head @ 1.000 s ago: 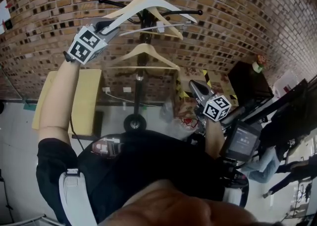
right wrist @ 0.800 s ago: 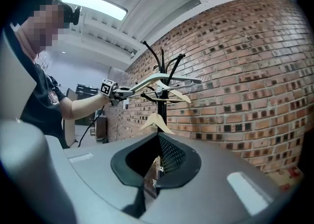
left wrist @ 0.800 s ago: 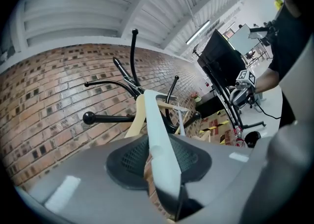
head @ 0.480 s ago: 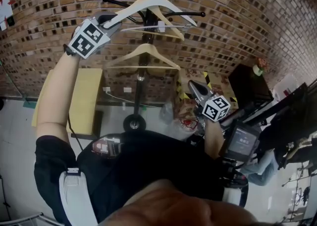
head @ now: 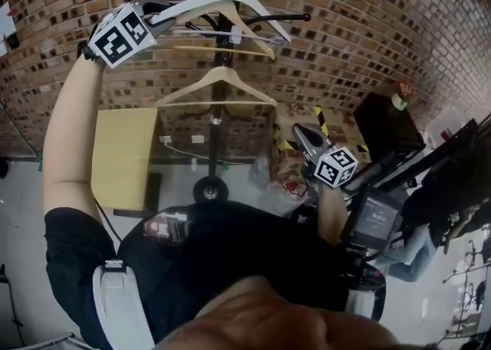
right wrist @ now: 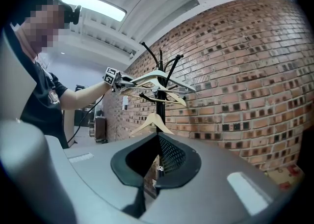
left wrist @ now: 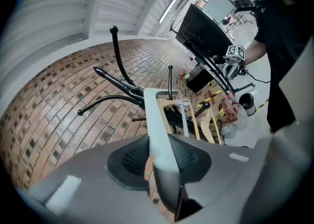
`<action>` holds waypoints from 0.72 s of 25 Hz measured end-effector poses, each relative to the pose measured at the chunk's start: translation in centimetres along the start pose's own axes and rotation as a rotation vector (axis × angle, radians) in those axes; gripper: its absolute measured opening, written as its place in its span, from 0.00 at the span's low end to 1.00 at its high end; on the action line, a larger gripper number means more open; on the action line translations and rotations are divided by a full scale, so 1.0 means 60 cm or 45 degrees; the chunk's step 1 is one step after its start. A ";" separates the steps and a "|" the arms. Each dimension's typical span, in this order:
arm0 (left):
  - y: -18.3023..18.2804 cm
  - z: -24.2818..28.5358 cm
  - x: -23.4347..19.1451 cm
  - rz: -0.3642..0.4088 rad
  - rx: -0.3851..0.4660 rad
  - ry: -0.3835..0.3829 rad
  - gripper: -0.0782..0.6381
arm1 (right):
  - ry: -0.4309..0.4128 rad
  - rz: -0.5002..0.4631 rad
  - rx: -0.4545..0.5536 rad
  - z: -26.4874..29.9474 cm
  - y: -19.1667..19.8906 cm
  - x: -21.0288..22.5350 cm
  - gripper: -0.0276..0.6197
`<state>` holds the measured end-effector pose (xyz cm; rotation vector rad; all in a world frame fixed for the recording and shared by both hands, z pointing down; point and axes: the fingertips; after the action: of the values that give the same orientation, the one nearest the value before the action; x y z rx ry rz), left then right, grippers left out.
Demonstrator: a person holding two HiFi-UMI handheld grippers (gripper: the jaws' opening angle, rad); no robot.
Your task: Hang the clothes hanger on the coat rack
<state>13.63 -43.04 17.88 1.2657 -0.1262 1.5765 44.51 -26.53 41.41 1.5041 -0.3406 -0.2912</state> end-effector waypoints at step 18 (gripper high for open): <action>0.016 -0.017 0.044 -0.200 0.151 -0.043 0.27 | -0.013 -0.004 -0.010 -0.001 0.001 -0.010 0.06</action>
<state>12.55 -41.10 19.95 1.3606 0.0455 1.4455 44.00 -26.25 41.46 1.4959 -0.3452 -0.3024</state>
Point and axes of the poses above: the fingertips, and each gripper's own axes: z forward along the fingers, x to its right, y out of its underside, and after that the axes turned 12 degrees about y, right-handed
